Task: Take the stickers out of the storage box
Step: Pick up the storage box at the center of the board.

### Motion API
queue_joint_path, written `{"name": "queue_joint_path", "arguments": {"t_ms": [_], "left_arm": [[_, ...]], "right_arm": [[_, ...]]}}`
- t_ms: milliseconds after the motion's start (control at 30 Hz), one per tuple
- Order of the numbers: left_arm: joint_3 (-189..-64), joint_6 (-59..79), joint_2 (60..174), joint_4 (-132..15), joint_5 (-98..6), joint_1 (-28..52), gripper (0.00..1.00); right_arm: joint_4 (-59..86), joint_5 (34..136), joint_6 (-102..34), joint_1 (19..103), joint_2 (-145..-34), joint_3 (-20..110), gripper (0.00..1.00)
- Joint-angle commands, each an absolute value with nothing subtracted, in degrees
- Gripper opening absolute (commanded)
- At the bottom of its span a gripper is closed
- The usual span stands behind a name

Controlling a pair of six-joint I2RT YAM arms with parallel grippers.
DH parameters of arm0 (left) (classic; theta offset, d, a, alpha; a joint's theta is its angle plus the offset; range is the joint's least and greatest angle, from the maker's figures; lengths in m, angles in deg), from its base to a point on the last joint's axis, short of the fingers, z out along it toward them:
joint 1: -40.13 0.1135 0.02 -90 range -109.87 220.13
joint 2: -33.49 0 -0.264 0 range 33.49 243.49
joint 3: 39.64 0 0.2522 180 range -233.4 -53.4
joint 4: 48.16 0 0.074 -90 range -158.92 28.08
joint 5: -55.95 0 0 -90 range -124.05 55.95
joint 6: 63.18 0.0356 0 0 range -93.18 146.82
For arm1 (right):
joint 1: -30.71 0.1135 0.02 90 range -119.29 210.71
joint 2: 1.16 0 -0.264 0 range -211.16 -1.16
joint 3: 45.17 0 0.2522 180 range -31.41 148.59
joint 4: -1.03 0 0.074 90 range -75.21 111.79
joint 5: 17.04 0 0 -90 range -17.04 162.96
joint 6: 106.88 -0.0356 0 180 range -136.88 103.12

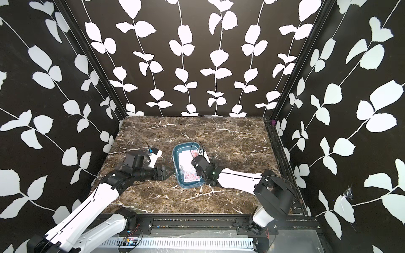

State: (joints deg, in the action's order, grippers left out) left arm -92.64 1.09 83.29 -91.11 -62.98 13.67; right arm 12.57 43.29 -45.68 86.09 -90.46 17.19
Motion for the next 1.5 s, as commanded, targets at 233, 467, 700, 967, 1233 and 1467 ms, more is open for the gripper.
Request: {"name": "queue_joint_path", "arguments": {"t_ms": [233, 467, 700, 967, 1233, 1467], "left_arm": [[-93.6, 2.4, 83.5, -91.1, -49.8, 7.0, 0.88], [-90.4, -3.6, 84.7, -85.5, -36.2, 4.7, 0.81], [-91.1, -4.8, 87.4, -79.7, -30.8, 4.8, 0.84], [-93.3, -5.2, 95.9, -71.3, -37.9, 5.9, 0.74], [-95.2, -1.6, 93.9, -76.0, -29.4, 6.3, 0.52], [-98.3, 1.0, 95.9, -79.0, -27.4, 6.3, 0.55]], "right_arm": [[1.6, 36.8, -41.3, 88.6, -91.3, 15.4, 0.00], [-0.2, 37.8, -39.5, 88.9, -92.0, 14.9, 0.00], [-2.4, 41.9, -37.0, 88.9, -91.3, 13.5, 0.00], [1.8, 47.3, -33.7, 88.5, -90.8, 15.6, 0.00], [4.4, 58.2, -33.9, 84.7, -89.0, 16.0, 0.00], [7.6, 59.9, -34.1, 84.3, -89.7, 18.2, 0.00]]}}
